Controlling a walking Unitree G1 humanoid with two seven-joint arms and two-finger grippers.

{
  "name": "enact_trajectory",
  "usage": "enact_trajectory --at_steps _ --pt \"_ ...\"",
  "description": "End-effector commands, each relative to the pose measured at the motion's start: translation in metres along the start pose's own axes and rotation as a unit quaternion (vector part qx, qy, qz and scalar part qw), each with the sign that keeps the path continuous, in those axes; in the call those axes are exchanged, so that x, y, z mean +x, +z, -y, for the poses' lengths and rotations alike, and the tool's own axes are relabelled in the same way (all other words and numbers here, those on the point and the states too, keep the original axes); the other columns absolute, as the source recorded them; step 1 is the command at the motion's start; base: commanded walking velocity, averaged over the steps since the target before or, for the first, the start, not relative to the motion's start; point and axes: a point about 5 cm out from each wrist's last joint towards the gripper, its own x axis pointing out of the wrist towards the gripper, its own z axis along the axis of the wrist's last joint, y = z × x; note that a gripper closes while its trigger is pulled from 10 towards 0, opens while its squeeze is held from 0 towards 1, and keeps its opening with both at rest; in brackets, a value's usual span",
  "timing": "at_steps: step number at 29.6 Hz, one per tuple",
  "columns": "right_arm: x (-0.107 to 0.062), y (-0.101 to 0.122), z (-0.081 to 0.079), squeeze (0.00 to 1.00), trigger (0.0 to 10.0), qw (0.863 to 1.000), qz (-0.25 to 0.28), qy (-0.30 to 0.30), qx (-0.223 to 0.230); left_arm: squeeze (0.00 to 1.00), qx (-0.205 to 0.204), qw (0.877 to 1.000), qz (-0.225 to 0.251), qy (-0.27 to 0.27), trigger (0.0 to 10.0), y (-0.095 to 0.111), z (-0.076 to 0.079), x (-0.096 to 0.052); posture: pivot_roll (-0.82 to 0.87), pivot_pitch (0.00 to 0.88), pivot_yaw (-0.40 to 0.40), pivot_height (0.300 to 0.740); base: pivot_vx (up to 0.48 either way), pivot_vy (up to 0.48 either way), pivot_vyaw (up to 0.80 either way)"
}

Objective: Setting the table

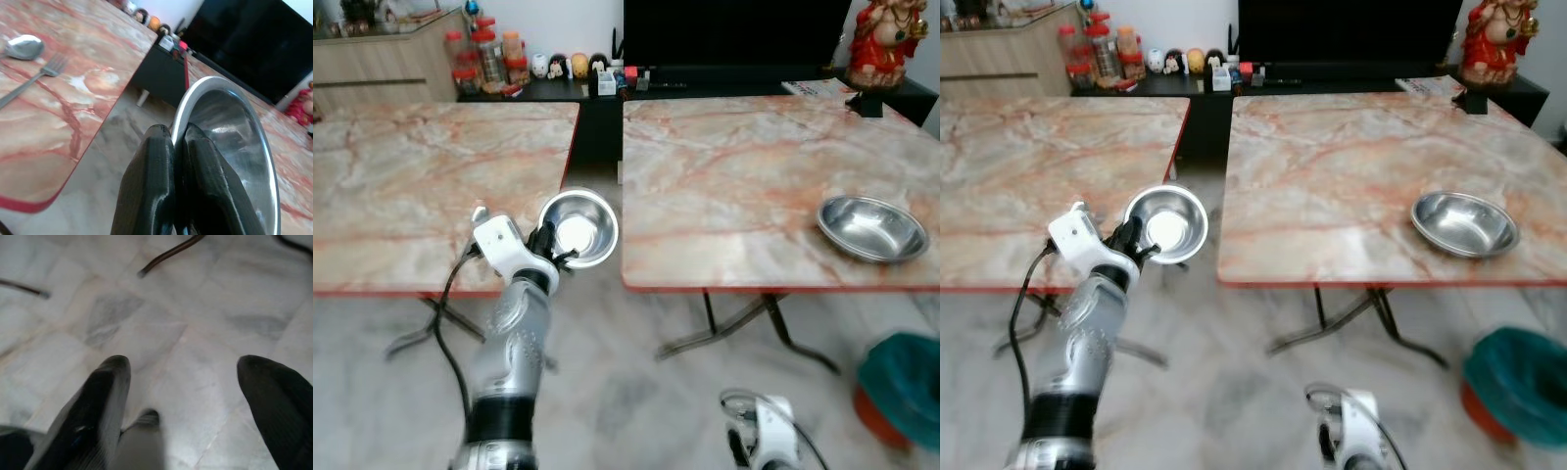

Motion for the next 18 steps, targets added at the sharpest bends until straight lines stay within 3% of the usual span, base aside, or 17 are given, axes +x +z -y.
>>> enact_trajectory --at_steps 1,18 --pt "0.0004 0.005 0.0077 0.0 10.0 1.0 0.007 -0.01 0.0 0.0 0.004 1.0 0.01 -0.017 10.0 0.0031 0.0101 0.0011 -0.01 0.0 0.035 0.723 0.0 -0.48 0.0" --pt "0.0007 0.0062 0.0073 0.0 10.0 1.0 0.009 -0.012 0.006 0.0 0.008 0.999 0.011 -0.034 10.0 0.0035 0.0169 0.0023 -0.01 0.0 0.041 0.723 0.0 -0.48 0.0"
